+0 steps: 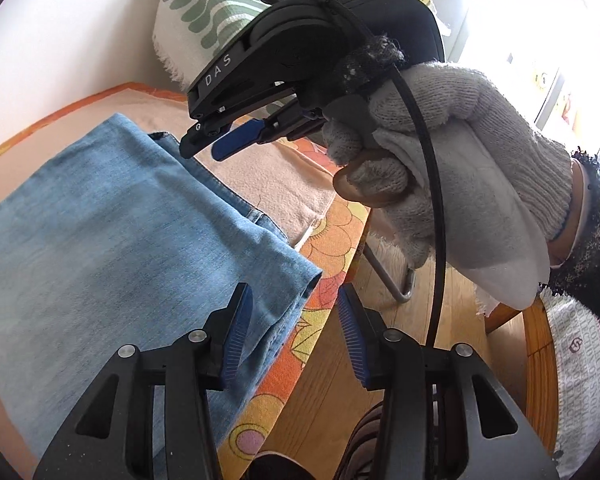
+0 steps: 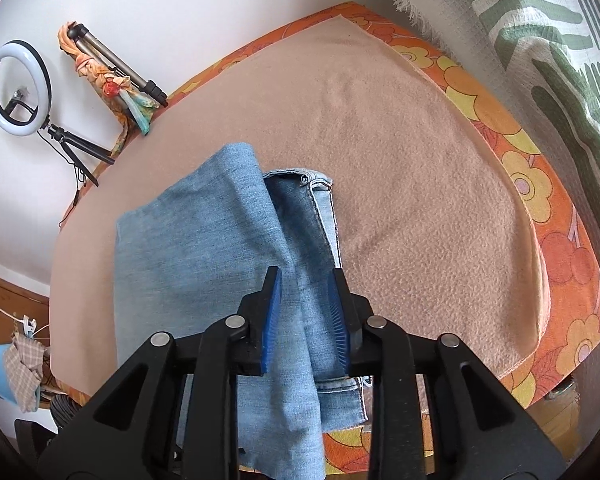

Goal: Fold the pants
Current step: 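Lower the edge onto the jeans and open both tools, then grasp the folded jeans' end with both tools and lift it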

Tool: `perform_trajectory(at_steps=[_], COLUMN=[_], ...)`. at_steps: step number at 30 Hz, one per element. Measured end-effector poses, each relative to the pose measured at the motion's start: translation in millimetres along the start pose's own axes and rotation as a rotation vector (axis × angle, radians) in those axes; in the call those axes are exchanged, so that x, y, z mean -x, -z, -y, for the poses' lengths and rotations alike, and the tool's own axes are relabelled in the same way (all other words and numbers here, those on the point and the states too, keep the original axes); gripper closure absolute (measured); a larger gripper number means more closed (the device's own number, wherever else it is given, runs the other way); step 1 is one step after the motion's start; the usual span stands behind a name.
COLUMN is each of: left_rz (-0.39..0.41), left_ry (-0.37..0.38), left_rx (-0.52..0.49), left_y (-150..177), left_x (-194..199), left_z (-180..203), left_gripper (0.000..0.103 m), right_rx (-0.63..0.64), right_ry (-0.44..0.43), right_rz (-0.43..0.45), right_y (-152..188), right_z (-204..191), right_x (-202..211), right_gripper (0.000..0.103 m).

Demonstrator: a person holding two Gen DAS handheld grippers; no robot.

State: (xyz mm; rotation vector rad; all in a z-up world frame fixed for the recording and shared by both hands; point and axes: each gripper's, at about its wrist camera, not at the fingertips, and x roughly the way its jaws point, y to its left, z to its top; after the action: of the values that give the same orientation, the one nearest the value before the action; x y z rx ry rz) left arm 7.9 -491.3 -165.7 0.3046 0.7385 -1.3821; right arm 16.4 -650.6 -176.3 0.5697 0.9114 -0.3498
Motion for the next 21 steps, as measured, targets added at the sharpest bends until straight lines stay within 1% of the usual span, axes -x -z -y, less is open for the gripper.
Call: perform_trajectory(at_steps=[3, 5, 6, 10, 12, 15, 17, 18, 20, 21], left_rz=[0.022, 0.037, 0.043, 0.081, 0.101, 0.121, 0.124, 0.124, 0.122, 0.122], left_ry=[-0.038, -0.074, -0.089, -0.116, -0.137, -0.147, -0.156, -0.157, -0.134, -0.123], left_rx=[0.018, 0.014, 0.009, 0.004, 0.002, 0.023, 0.045, 0.058, 0.102, 0.131], left_y=[4, 2, 2, 2, 5, 6, 8, 9, 13, 16], left_x=[19, 28, 34, 56, 62, 75, 81, 85, 91, 95], left_z=[-13, -17, -19, -26, -25, -35, -41, -46, -59, -67], left_gripper=[0.060, 0.060, 0.059, 0.048, 0.047, 0.040, 0.038, 0.037, 0.034, 0.032], right_rx=[0.016, 0.029, 0.037, 0.071, 0.083, 0.110, 0.125, 0.131, 0.137, 0.140], right_ry=[-0.017, -0.039, -0.042, -0.046, -0.046, -0.044, -0.038, -0.037, -0.036, -0.039], right_rz=[0.030, 0.035, 0.039, 0.052, 0.061, 0.080, 0.087, 0.088, 0.092, 0.097], right_y=[5, 9, 9, 13, 14, 17, 17, 18, 18, 18], right_z=[-8, -12, -15, -23, -26, -29, -30, -29, -27, -25], right_x=[10, 14, 15, 20, 21, 24, 25, 25, 24, 23], right_gripper=[0.052, 0.046, 0.045, 0.041, 0.033, 0.032, 0.030, 0.025, 0.016, 0.016])
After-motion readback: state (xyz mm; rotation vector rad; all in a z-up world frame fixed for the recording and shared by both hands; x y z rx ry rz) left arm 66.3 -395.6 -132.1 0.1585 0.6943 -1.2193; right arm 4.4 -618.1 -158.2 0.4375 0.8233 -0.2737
